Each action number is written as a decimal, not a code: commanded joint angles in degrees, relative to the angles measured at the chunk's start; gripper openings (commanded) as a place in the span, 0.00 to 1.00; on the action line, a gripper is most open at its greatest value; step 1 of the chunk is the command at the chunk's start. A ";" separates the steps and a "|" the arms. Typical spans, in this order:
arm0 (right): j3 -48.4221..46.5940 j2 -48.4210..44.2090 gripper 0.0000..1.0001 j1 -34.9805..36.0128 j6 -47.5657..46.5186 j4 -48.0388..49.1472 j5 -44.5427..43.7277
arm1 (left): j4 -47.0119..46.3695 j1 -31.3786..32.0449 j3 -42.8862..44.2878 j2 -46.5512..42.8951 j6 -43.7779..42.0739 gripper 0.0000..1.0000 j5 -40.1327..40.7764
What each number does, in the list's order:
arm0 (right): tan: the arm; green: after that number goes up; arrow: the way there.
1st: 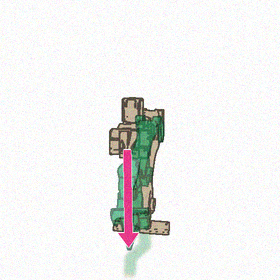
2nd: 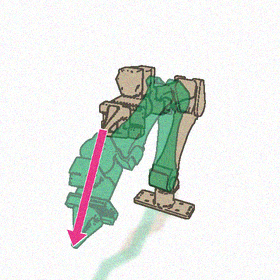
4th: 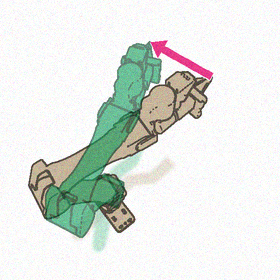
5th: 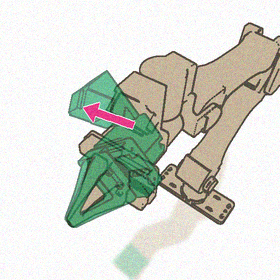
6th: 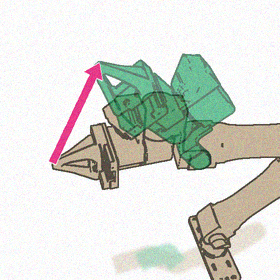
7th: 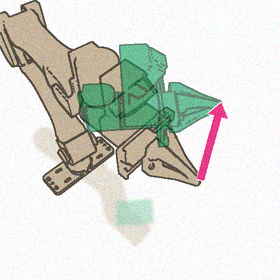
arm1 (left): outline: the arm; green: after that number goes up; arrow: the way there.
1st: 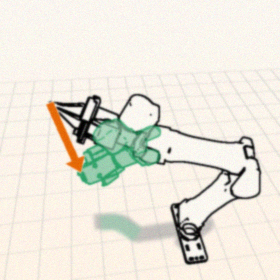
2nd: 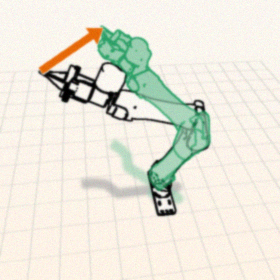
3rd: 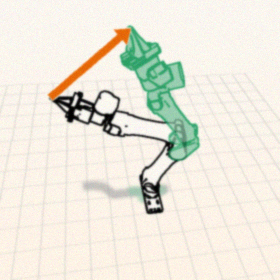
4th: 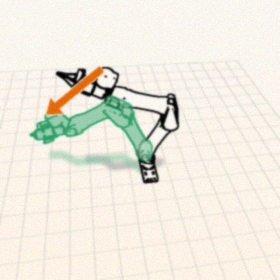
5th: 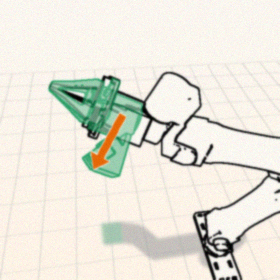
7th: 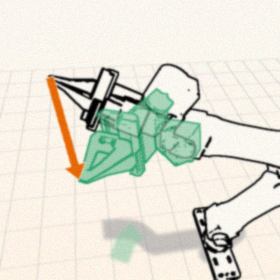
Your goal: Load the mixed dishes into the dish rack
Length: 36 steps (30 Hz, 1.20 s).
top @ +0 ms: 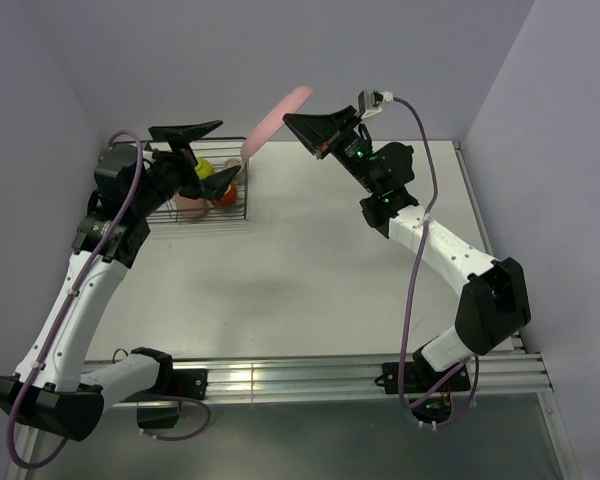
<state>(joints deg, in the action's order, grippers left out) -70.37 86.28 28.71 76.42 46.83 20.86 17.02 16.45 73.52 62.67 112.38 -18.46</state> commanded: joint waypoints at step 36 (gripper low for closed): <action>4.98 3.01 0.00 7.41 20.34 33.33 -9.44 | -27.20 3.94 -2.23 2.02 25.00 0.23 12.22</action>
<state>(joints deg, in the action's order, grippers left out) -65.73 88.90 36.01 93.56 72.38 12.05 -3.64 20.25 72.12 66.78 115.59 -7.81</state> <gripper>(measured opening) 0.015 0.317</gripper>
